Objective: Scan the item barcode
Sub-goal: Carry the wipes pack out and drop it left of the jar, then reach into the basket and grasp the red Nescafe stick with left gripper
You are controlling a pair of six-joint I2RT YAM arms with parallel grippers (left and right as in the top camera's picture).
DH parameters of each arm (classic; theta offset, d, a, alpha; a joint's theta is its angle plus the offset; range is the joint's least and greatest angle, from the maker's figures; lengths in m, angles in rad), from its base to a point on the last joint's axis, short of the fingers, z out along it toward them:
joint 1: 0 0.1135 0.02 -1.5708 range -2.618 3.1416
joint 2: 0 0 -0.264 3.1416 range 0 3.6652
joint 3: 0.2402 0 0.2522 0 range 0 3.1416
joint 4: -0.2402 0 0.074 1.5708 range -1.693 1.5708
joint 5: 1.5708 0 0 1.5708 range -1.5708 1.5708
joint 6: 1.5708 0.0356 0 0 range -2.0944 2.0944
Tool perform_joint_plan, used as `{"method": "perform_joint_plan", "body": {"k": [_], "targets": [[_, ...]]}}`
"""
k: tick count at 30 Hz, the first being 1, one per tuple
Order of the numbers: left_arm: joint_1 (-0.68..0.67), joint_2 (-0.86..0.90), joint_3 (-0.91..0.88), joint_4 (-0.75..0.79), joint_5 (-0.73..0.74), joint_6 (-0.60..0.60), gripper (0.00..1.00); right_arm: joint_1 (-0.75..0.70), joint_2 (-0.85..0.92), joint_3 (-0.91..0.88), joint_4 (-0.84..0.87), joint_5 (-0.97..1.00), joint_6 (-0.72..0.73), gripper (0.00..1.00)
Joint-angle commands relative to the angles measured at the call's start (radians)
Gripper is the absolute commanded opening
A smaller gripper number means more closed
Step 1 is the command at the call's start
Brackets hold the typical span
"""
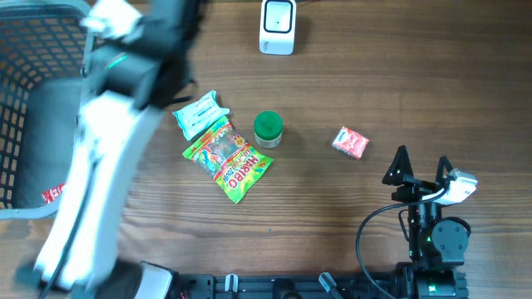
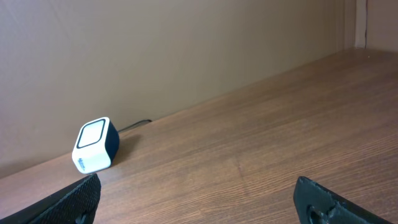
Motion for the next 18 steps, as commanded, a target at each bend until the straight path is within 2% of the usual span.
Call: {"method": "perform_joint_plan", "body": {"k": [1, 2, 3, 5, 7, 9, 13, 16, 18], "targets": [[0.076, -0.14, 0.01, 0.018, -0.117, 0.171, 1.0, 0.005, 0.0, -0.001, 0.003, -0.012, -0.017, 1.0], [0.109, -0.169, 0.01, 0.003, -0.175, 0.163, 0.98, 0.005, 0.0, -0.001, 0.003, -0.012, -0.017, 1.0], [0.146, -0.188, 0.01, -0.014, -0.206, 0.116, 1.0, 0.005, 0.0, -0.001, 0.003, -0.012, -0.017, 1.0], [0.264, -0.21, 0.01, -0.059, -0.185, -0.007, 1.0, 0.005, 0.0, -0.001, 0.003, -0.012, -0.017, 1.0], [0.411, -0.205, 0.008, -0.133, -0.08, -0.116, 1.0, 0.005, 0.0, -0.001, 0.003, -0.012, -0.017, 1.0], [0.621, -0.169, -0.003, -0.243, 0.1, -0.246, 1.0, 0.005, 0.0, -0.001, 0.003, -0.012, -0.017, 1.0], [0.837, -0.088, -0.075, -0.263, 0.288, -0.265, 1.0, 0.005, 0.0, -0.001, 0.003, -0.012, -0.017, 1.0], [0.914, -0.009, -0.179, -0.239, 0.377, -0.266, 1.0, 0.005, 0.0, -0.001, 0.003, -0.012, -0.017, 1.0], [0.925, 0.04, -0.257, -0.188, 0.379, -0.266, 1.0, 0.005, 0.0, -0.001, 0.003, -0.012, -0.017, 1.0]]}}
